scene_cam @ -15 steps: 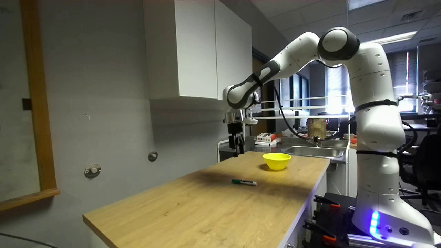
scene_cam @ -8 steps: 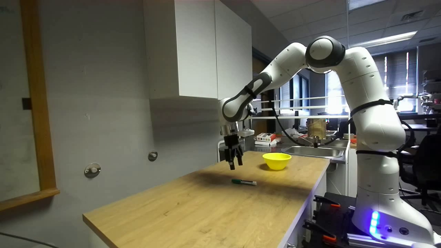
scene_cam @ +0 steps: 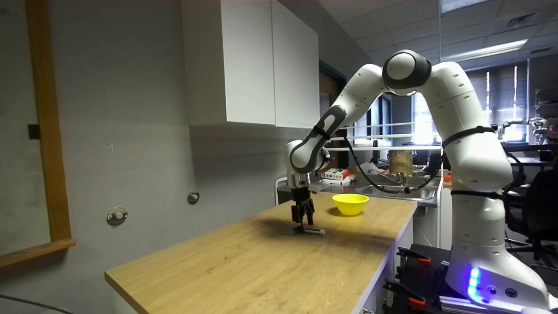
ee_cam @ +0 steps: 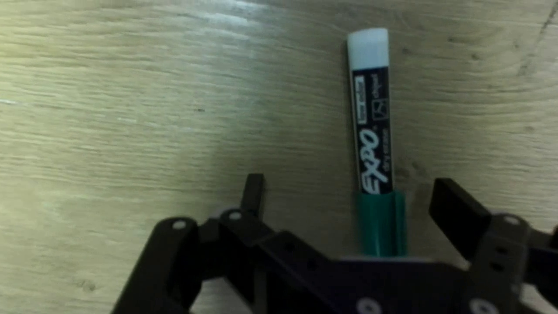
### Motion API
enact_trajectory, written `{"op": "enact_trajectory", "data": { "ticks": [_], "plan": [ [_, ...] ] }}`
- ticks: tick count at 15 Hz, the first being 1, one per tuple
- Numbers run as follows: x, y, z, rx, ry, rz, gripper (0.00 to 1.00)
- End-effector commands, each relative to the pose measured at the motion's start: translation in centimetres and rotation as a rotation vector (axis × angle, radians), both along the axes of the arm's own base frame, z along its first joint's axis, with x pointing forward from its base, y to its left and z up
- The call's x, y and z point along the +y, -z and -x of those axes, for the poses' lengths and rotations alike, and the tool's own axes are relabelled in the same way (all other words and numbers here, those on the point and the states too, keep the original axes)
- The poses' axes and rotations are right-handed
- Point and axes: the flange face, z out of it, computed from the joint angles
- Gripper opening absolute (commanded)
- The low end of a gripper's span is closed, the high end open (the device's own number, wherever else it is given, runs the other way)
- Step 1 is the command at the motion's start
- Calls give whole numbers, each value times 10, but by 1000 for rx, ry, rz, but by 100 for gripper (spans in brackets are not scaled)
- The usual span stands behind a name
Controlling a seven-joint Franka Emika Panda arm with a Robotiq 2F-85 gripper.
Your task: Put the marker in the bowl
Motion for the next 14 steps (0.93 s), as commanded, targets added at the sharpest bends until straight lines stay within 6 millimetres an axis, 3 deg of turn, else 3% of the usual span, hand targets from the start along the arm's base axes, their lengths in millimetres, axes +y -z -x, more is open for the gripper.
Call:
{"op": "enact_trajectory", "data": {
  "ticks": [1,3,9,11,14],
  "plan": [
    [1,7,20,-28,14,11,71],
    [0,6,25,-40,14,17,64],
    [1,-6,36,-39,5,54,16],
    [1,-9,40,-44,4,71,3],
    [-3,-27,46,-70,45,114,9]
  ]
}}
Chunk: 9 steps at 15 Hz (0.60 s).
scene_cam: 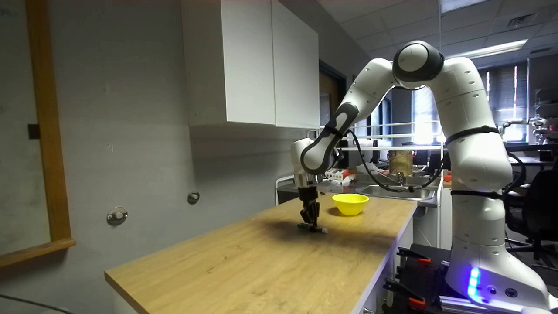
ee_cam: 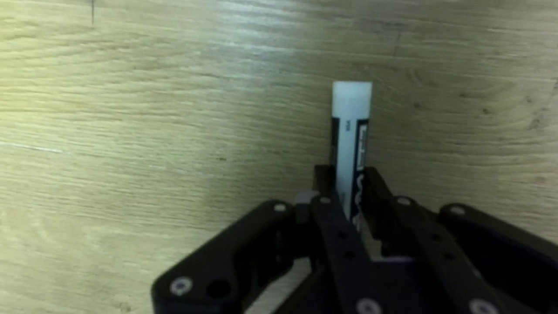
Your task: Put the marker in the bowl
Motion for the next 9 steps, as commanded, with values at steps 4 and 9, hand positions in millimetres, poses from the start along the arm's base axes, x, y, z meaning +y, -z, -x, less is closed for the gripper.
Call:
{"op": "enact_trajectory", "data": {
  "ticks": [4,9],
  "plan": [
    [-23,-70,16,-113,152,108,9],
    [-62,-133,3,-213,408,108,9]
  ]
}}
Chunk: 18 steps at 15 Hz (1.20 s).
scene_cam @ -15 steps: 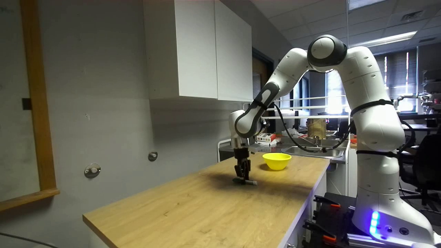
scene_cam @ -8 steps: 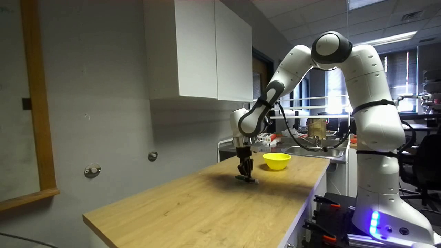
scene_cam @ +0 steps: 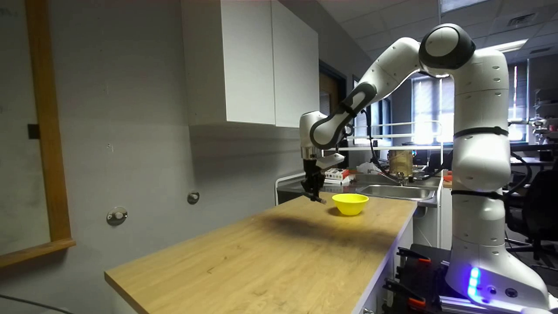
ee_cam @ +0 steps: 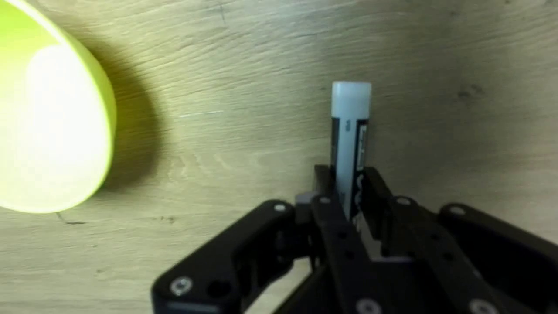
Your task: Put the marker in the bowl
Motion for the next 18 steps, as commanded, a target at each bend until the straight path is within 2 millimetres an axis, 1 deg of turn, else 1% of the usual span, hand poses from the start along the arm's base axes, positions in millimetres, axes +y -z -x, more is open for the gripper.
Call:
{"op": "enact_trajectory", "data": {
  "ticks": [1,4,6,7,10,15,18],
  "plan": [
    [-29,-36,-3,-52,191,10,9],
    [-55,-52,-7,-75,352,20,9],
    [-71,-53,-9,-82,461,42,9],
    [-79,-50,-10,-82,512,56,9],
    [-98,-35,-11,-55,657,89,9],
    [-131,7,-8,48,825,105,9],
    [-146,18,-4,94,874,104,9]
  ]
}}
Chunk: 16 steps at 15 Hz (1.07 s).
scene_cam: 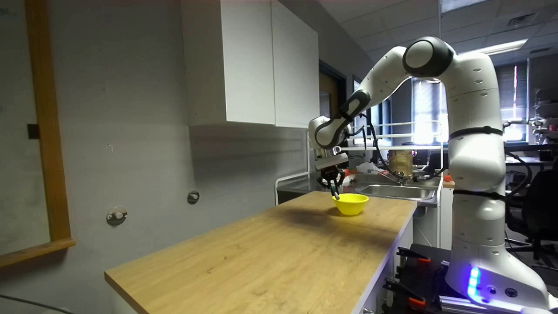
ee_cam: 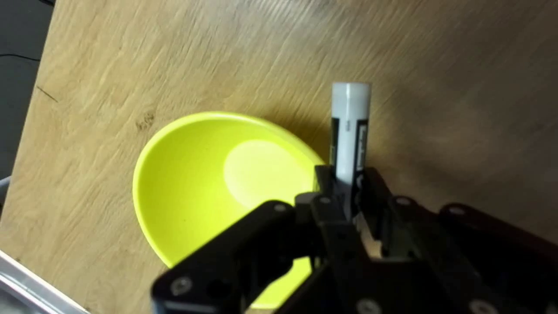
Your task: Put the marker in the bowl
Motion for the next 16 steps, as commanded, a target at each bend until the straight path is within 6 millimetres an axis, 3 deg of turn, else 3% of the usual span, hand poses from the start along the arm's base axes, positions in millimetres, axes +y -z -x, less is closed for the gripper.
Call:
{"op": "enact_trajectory", "data": {
  "ticks": [1,9,16],
  "plan": [
    [-19,8,-1,45,85,-16,9],
    [-55,2,11,63,193,-38,9],
    [-86,15,16,83,284,-22,9]
  ]
}}
